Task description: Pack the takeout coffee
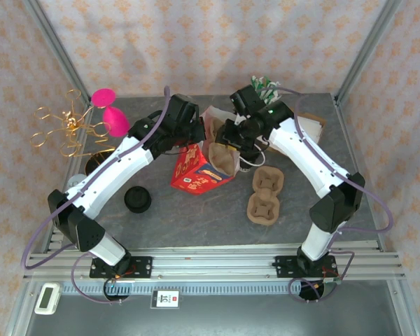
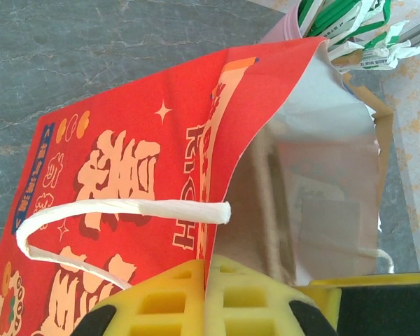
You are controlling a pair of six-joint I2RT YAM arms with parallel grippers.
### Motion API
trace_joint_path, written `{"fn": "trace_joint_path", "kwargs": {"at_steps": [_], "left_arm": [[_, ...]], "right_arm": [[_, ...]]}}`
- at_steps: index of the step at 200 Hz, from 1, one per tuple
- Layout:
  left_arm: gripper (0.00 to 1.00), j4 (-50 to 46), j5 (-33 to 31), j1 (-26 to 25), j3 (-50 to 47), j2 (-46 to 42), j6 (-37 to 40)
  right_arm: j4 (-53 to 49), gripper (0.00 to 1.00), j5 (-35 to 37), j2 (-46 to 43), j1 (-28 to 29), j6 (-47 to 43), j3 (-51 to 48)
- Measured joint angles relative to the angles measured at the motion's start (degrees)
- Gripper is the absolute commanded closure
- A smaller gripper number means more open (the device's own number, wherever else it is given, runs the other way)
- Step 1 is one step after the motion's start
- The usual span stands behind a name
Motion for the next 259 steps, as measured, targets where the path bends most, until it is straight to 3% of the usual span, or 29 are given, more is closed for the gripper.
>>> {"fn": "trace_joint_path", "kwargs": {"at_steps": [78,160,229,259], "left_arm": [[0.99,0.4,0.2,0.0,0.0,0.0,0.0],[0.98,2.4,1.6,0.6,-2.0,-0.2,-4.4],[0.97,6.8,1.8,2.6,-10.2,-6.3,-8.7],[0.91,7.7,1.9,3.8,-12.2,-7.6,-9.9]], "right_arm": [[-0.2,0.55,-0.9,-0.2,0.0,-0.7,-0.6],[-2.0,0.55,5.6,0.4,3.4,-1.5,3.7],[-6.5,0.55,11.1,5.0,6.6,-2.6,10.1],[-8.4,0.55,12.2,6.6,8.1,-2.7,10.8]]}}
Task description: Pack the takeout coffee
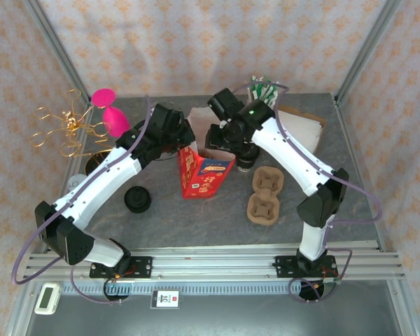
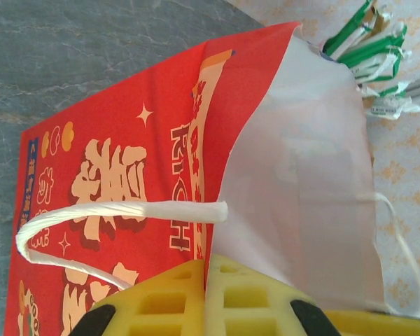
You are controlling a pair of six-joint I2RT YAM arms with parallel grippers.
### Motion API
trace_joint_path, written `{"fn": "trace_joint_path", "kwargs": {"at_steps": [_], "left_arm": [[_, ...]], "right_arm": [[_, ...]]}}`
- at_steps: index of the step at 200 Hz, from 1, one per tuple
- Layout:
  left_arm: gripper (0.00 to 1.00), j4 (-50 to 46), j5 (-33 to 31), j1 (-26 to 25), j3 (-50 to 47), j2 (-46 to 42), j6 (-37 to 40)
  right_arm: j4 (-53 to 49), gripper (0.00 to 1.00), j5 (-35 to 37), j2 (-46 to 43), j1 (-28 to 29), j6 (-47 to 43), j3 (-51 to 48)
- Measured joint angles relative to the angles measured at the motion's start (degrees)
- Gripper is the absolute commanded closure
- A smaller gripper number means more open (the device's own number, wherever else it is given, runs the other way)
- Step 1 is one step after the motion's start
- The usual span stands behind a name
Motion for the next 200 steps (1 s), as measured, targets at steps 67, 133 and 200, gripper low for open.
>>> {"fn": "trace_joint_path", "kwargs": {"at_steps": [67,133,200], "left_arm": [[0.69,0.4,-0.6,1.4,-2.6,-1.4,0.0],[0.59,-1.3,-0.3,2.4,-2.6,-1.8,3.1],[0.71,-2.7,1.7,3.3,-3.1,-2.7,5.8]], "right_arm": [[-2.9,0.55,1.3,2.3,1.6,-0.2,4.3],[-3.6,0.55,2.6,4.0,2.6,-0.2,5.3],[-3.8,0.56,3.7,4.4,2.9,-0.1,7.1]]}}
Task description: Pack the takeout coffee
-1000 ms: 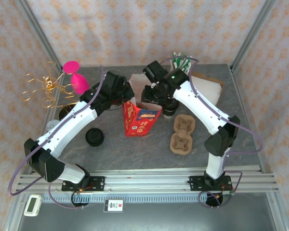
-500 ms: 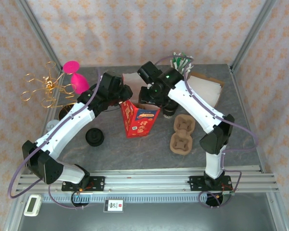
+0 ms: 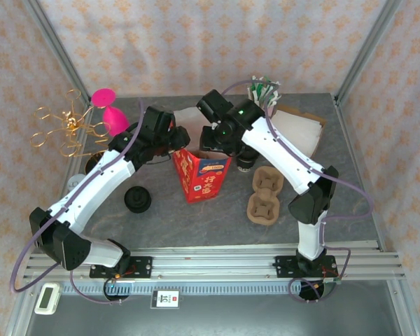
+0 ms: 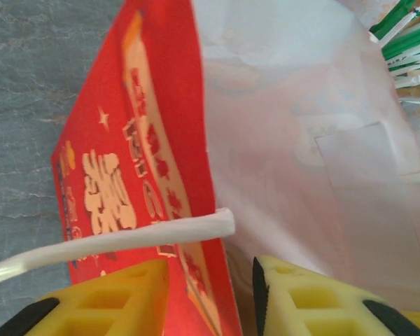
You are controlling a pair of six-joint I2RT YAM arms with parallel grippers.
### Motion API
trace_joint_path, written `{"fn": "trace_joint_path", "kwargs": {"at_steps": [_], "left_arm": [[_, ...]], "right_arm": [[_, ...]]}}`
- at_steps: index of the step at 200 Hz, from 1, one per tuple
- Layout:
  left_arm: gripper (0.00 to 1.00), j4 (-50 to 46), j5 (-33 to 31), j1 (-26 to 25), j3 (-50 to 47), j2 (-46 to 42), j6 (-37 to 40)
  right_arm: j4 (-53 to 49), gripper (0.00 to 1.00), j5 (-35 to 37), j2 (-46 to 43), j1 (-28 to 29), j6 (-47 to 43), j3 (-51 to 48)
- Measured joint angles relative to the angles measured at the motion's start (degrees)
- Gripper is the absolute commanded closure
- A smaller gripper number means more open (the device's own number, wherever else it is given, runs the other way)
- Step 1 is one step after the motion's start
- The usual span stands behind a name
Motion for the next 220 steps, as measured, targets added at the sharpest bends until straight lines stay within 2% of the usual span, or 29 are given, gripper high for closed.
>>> {"fn": "trace_joint_path", "kwargs": {"at_steps": [14,28,77,162,220], "left_arm": [[0.76,0.1,0.9,0.0,0.0,-0.2,0.2],[0.84,0.1,1.6,0.0,0.0,-0.2,0.3],[0.88,0.2,4.2,0.0,0.0,-0.3,0.7],[0.89,3.4,8.7,0.3,-0.9,-0.7,-0.5],[0.88,10.1,13.1,0.3,-6.1,-3.9,-7.1]], "right_arm": [[0.0,0.56,0.4,0.2,0.0,0.0,0.4],[-0.2,0.56,0.9,0.9,0.1,0.2,1.2],[-0.4,0.56,1.4,5.3,1.4,0.3,5.7],[-1.1,0.56,3.1,6.5,2.0,0.4,8.2],[-1.0,0.65,5.5,6.1,2.1,1.1,3.9]]}}
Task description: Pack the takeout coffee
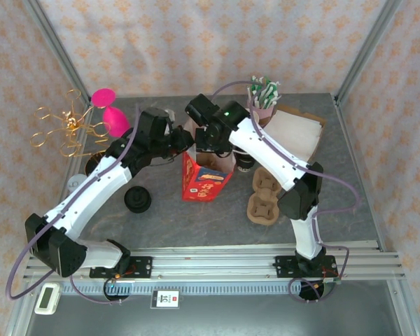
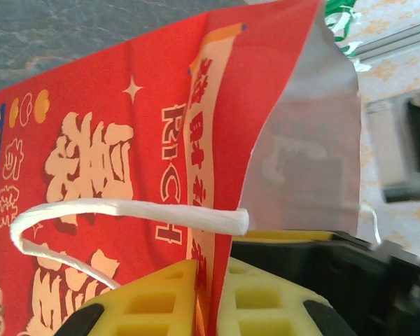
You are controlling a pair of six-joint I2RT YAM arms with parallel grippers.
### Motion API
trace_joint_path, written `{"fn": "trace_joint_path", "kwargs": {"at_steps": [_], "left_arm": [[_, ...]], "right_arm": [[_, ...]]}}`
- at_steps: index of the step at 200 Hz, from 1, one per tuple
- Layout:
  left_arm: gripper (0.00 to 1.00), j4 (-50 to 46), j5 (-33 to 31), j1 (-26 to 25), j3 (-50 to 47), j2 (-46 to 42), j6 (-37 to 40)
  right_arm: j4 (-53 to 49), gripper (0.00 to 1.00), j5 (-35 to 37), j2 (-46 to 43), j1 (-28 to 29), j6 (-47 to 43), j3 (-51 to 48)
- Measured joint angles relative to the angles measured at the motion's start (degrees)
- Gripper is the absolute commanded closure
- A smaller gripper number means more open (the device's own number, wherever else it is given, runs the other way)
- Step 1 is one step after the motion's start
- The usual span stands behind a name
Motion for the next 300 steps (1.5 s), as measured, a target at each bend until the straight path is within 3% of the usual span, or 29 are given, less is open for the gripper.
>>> {"fn": "trace_joint_path", "kwargs": {"at_steps": [109,193,300], "left_arm": [[0.72,-0.3,-1.2,0.5,-1.7,-1.7,-1.7],[0.90,-2.3,-2.1,0.7,-1.3,-1.4,3.5],[1.00,-3.7,-2.7,1.2,-1.0,-1.5,5.2]], "right_arm": [[0.0,0.66,1.6,0.2,1.5,1.3,-2.7],[0.2,0.63,3.0,4.2,1.8,0.6,-1.3],[-1.5,0.60,3.3,6.6,2.3,-0.1,5.1]]}}
